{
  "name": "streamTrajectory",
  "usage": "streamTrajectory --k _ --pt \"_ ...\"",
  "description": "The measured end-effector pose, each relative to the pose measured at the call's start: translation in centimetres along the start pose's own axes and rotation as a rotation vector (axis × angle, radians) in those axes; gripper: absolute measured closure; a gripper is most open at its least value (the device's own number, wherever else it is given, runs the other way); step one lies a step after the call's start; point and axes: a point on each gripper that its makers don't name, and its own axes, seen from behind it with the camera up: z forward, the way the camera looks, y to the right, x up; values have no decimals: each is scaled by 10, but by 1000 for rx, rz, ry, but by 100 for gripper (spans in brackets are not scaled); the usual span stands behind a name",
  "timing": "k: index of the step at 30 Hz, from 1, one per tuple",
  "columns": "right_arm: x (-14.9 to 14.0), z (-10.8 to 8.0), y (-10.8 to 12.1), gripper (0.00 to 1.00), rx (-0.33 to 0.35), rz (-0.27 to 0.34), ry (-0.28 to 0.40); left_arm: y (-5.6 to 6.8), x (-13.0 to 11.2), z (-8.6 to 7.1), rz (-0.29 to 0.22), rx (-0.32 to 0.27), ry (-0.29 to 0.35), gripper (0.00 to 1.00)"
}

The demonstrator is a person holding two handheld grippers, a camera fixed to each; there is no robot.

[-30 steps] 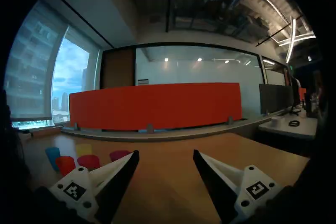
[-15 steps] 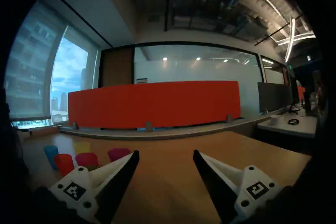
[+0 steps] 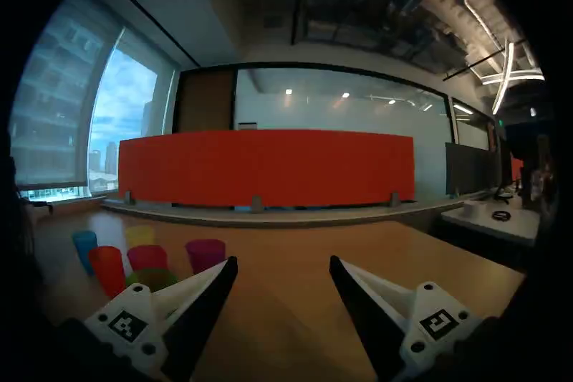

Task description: Pour water

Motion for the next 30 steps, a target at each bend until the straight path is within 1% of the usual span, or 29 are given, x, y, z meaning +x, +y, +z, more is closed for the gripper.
streamTrajectory --k 30 --pt "0 1 -2 0 5 1 -4 0 0 0 0 0 0 16"
